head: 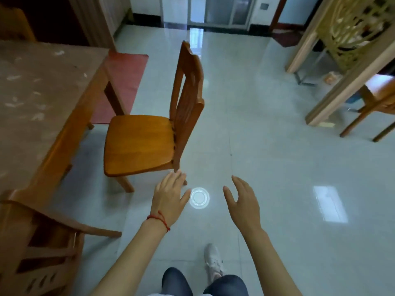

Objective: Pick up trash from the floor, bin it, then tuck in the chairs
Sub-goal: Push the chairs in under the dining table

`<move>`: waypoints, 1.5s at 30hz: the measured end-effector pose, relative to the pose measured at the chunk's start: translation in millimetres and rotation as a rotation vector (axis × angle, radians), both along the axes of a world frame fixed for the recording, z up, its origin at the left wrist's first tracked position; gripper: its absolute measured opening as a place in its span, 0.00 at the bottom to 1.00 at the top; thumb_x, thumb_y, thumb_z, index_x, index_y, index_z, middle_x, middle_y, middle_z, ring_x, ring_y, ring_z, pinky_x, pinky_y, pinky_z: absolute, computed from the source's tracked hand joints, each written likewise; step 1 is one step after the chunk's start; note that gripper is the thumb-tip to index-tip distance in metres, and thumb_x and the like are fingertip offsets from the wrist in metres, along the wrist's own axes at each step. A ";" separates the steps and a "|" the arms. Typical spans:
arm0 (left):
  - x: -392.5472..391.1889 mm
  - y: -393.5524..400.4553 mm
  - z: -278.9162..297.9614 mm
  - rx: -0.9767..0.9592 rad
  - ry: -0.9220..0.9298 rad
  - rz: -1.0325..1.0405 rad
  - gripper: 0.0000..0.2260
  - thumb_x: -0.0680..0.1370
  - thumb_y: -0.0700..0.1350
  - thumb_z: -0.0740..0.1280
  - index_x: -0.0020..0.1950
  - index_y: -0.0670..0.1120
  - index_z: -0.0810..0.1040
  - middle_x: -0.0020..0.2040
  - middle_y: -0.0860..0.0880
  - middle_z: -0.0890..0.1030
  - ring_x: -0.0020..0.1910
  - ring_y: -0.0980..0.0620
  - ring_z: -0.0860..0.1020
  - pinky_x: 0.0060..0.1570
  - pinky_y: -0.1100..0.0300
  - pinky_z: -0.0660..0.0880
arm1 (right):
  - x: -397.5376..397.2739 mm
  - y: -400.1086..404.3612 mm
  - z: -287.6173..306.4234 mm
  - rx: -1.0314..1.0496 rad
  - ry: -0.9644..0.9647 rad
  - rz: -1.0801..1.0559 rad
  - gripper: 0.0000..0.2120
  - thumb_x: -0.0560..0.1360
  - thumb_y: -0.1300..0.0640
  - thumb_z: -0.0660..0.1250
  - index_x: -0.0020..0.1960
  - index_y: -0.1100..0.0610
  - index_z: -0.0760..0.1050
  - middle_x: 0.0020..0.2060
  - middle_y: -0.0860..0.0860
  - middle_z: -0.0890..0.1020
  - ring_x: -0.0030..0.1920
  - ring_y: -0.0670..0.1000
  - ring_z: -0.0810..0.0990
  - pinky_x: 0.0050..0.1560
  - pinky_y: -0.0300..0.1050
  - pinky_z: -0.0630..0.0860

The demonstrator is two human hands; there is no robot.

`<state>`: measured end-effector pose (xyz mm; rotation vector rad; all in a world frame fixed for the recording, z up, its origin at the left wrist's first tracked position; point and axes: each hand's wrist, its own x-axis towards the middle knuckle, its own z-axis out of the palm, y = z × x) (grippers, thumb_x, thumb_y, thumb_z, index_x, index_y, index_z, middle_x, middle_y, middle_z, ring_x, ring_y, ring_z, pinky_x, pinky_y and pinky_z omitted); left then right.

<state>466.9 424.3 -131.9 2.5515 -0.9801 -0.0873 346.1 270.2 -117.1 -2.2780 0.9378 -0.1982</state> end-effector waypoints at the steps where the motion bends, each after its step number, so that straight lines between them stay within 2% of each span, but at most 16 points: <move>1: -2.2 -11.2 -0.5 0.003 0.004 -0.035 0.19 0.71 0.48 0.69 0.58 0.40 0.77 0.57 0.40 0.80 0.58 0.39 0.77 0.53 0.44 0.74 | -8.1 -9.1 -0.4 -0.003 0.001 -0.036 0.23 0.77 0.49 0.60 0.70 0.55 0.65 0.69 0.52 0.70 0.70 0.51 0.65 0.67 0.45 0.63; 5: -8.1 -58.5 -1.6 -0.003 0.018 -0.128 0.21 0.72 0.51 0.63 0.59 0.39 0.76 0.57 0.40 0.80 0.58 0.38 0.76 0.53 0.43 0.74 | -30.7 -46.7 -1.7 -0.036 0.002 -0.131 0.23 0.77 0.50 0.60 0.69 0.56 0.66 0.68 0.53 0.71 0.69 0.52 0.66 0.66 0.45 0.64; 10: -11.2 -127.2 0.0 -0.019 -0.020 -0.198 0.21 0.69 0.45 0.73 0.58 0.37 0.76 0.56 0.37 0.80 0.56 0.35 0.77 0.53 0.41 0.73 | -40.5 -107.6 -1.7 -0.067 0.011 -0.159 0.23 0.78 0.49 0.60 0.70 0.56 0.65 0.69 0.53 0.70 0.70 0.51 0.66 0.67 0.45 0.63; 17: -8.0 -227.4 5.8 -0.010 -0.005 -0.182 0.23 0.72 0.54 0.58 0.57 0.38 0.77 0.55 0.38 0.80 0.55 0.37 0.78 0.51 0.43 0.75 | -37.8 -217.9 8.5 -0.107 0.017 -0.123 0.23 0.78 0.49 0.59 0.70 0.56 0.65 0.69 0.52 0.70 0.70 0.51 0.65 0.67 0.45 0.63; 23: 12.3 -292.0 4.0 -0.009 0.013 -0.146 0.21 0.72 0.48 0.65 0.60 0.37 0.75 0.59 0.37 0.78 0.59 0.36 0.75 0.56 0.42 0.72 | -14.3 -291.4 10.6 -0.123 0.023 -0.092 0.22 0.78 0.49 0.60 0.70 0.56 0.66 0.69 0.53 0.70 0.70 0.51 0.65 0.67 0.45 0.63; 29: 71.7 -357.2 -7.6 0.005 0.005 -0.132 0.21 0.73 0.50 0.65 0.60 0.37 0.75 0.59 0.37 0.78 0.60 0.36 0.75 0.57 0.43 0.71 | 42.5 -355.6 0.1 -0.107 0.017 -0.071 0.22 0.78 0.49 0.59 0.70 0.56 0.65 0.69 0.52 0.69 0.70 0.51 0.64 0.67 0.44 0.62; 31: 96.8 -380.5 -10.2 0.004 0.018 -0.120 0.21 0.74 0.48 0.68 0.62 0.38 0.73 0.62 0.37 0.75 0.63 0.37 0.72 0.60 0.43 0.69 | 68.8 -377.5 -2.4 -0.100 0.016 -0.074 0.22 0.78 0.49 0.59 0.70 0.55 0.65 0.70 0.51 0.69 0.70 0.50 0.64 0.68 0.44 0.62; 36: 169.2 -428.3 -2.4 0.024 0.051 -0.083 0.23 0.76 0.49 0.64 0.68 0.40 0.68 0.69 0.40 0.69 0.69 0.40 0.64 0.67 0.48 0.61 | 147.9 -431.6 3.3 -0.092 0.040 -0.037 0.23 0.79 0.49 0.58 0.71 0.55 0.63 0.71 0.50 0.67 0.71 0.49 0.63 0.68 0.45 0.61; 40: 231.4 -453.1 0.1 0.012 0.021 -0.060 0.21 0.73 0.47 0.68 0.62 0.37 0.73 0.62 0.37 0.75 0.63 0.36 0.72 0.60 0.43 0.68 | 216.1 -463.3 10.4 -0.098 0.018 -0.009 0.23 0.78 0.49 0.58 0.71 0.55 0.64 0.70 0.50 0.68 0.71 0.49 0.63 0.68 0.43 0.61; 45: 286.2 -457.9 3.8 0.019 0.049 0.042 0.21 0.71 0.44 0.71 0.61 0.36 0.74 0.61 0.36 0.76 0.62 0.35 0.72 0.59 0.42 0.68 | 282.5 -477.8 11.3 -0.097 0.032 0.079 0.23 0.78 0.48 0.58 0.71 0.54 0.64 0.70 0.50 0.67 0.71 0.49 0.63 0.68 0.45 0.61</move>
